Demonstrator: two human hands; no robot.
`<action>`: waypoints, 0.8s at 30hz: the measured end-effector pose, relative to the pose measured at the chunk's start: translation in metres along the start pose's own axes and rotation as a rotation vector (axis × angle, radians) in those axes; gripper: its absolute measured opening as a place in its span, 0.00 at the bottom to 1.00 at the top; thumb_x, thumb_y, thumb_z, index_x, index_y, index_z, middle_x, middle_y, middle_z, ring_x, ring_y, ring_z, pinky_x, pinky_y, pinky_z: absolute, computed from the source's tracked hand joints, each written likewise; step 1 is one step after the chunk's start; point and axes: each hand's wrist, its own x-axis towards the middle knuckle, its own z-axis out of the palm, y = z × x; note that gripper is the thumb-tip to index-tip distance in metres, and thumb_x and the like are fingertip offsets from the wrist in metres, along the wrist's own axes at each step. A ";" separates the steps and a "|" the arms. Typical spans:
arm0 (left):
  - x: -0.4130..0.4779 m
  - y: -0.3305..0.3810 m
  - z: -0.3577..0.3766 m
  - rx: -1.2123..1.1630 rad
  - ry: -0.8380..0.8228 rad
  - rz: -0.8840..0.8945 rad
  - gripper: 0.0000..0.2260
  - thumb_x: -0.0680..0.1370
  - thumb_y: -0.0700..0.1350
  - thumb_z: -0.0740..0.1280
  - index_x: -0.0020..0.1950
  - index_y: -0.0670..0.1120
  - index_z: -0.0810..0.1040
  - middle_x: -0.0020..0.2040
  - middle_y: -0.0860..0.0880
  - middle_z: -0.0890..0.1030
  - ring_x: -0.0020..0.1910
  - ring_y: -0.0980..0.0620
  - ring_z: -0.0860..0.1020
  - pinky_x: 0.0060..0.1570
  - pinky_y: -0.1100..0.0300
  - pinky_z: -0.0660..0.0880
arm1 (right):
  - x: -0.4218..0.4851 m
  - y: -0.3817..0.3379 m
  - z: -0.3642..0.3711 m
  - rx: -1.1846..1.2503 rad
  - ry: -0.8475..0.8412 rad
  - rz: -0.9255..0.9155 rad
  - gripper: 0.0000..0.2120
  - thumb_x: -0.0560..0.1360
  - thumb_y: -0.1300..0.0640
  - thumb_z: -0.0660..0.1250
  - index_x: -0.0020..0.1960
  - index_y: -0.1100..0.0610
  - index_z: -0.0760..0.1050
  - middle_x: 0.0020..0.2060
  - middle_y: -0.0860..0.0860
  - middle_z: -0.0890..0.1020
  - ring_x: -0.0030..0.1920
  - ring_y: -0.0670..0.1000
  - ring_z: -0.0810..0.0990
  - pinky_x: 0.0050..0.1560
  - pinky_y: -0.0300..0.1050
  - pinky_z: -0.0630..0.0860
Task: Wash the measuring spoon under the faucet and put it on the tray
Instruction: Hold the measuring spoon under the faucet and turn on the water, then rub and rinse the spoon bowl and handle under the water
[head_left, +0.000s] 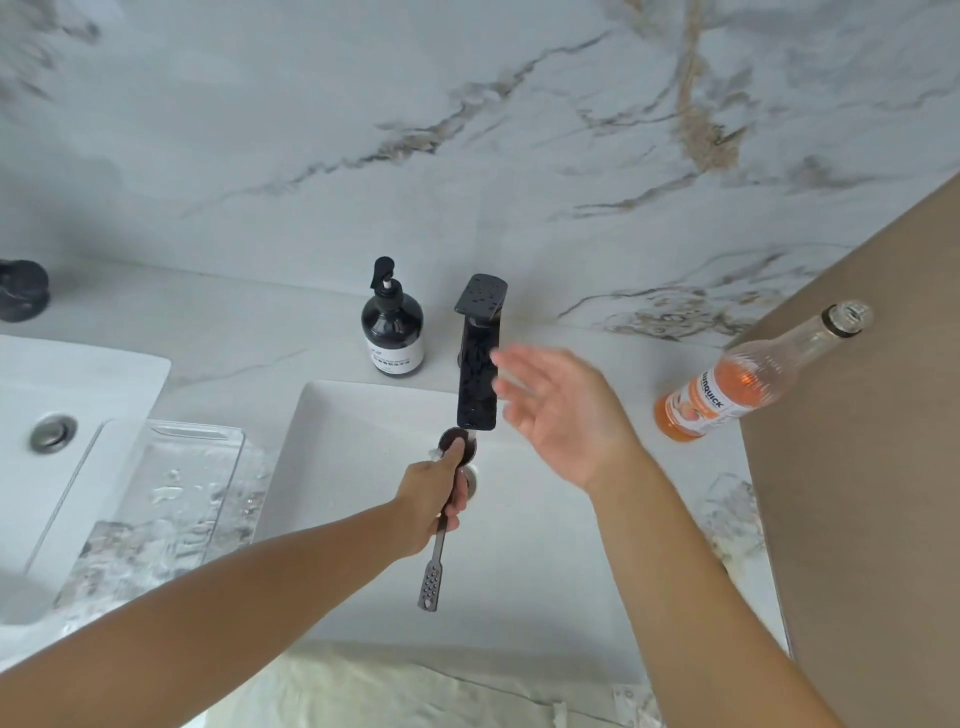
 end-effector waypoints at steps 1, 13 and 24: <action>0.001 0.001 0.001 -0.005 0.005 0.006 0.19 0.78 0.57 0.65 0.33 0.46 0.72 0.24 0.49 0.72 0.21 0.51 0.63 0.26 0.61 0.62 | -0.001 0.019 -0.014 -0.012 0.090 0.013 0.07 0.76 0.57 0.65 0.51 0.57 0.80 0.52 0.55 0.86 0.38 0.52 0.85 0.35 0.42 0.77; 0.008 0.014 0.006 -0.137 -0.259 0.091 0.09 0.82 0.33 0.57 0.45 0.40 0.73 0.39 0.39 0.81 0.36 0.45 0.83 0.40 0.54 0.83 | -0.031 0.154 -0.068 -0.722 0.100 0.259 0.18 0.82 0.51 0.56 0.37 0.57 0.72 0.21 0.47 0.64 0.19 0.47 0.61 0.23 0.37 0.56; 0.012 0.039 0.007 -0.328 -0.332 0.127 0.12 0.80 0.25 0.51 0.52 0.31 0.74 0.48 0.35 0.79 0.42 0.43 0.82 0.37 0.57 0.83 | -0.022 0.129 -0.056 -0.083 -0.180 0.611 0.26 0.77 0.35 0.58 0.30 0.51 0.59 0.23 0.46 0.57 0.20 0.46 0.55 0.20 0.38 0.54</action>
